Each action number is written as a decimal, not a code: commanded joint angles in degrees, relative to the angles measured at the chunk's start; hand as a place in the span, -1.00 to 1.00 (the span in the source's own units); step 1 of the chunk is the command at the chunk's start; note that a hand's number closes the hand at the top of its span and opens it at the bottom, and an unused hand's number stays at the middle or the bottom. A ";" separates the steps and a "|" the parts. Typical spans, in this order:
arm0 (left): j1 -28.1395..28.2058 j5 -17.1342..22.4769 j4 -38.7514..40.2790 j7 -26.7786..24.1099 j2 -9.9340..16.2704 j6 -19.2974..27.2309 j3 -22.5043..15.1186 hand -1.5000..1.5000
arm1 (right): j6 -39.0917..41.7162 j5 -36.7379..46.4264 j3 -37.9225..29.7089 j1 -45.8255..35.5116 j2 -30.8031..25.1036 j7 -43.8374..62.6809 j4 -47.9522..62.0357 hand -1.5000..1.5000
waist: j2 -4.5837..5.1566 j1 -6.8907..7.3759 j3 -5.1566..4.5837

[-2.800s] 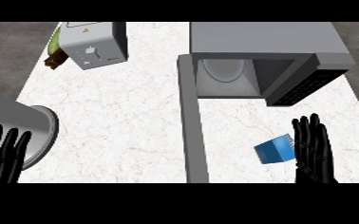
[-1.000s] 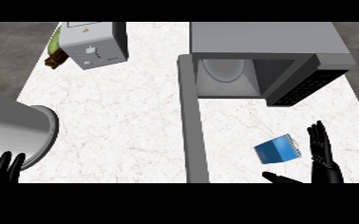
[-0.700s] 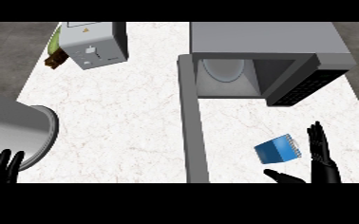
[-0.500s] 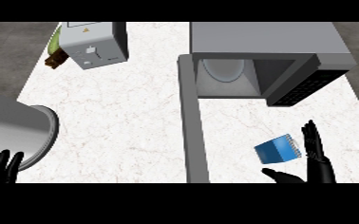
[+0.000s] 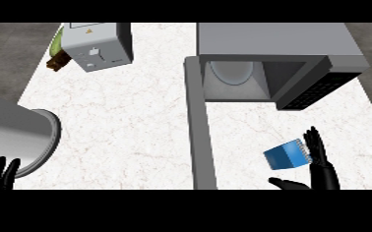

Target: Pick up the milk, place it into the microwave and close the microwave

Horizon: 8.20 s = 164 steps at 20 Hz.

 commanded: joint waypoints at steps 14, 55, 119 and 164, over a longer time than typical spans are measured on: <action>-4.32 1.22 3.94 0.03 1.15 -0.39 2.58 -1.00 | 11.05 -6.00 -3.67 -9.87 2.06 -11.49 14.08 1.00 | 0.07 -0.06 0.01; 3.68 7.95 -0.92 1.07 -0.52 -6.51 8.17 -1.00 | -5.71 -7.22 24.40 1.98 8.89 34.19 -45.66 1.00 | -0.04 0.02 -0.02; -10.31 9.47 17.12 -1.48 4.83 -18.03 20.94 -1.00 | -45.14 5.94 2.63 -62.93 -2.74 7.23 45.72 1.00 | 2.61 6.01 0.16; -20.37 5.64 27.17 -2.95 7.02 -17.20 19.81 -1.00 | -47.80 11.81 6.24 -63.81 0.79 11.36 48.20 -1.00 | 2.88 6.61 0.20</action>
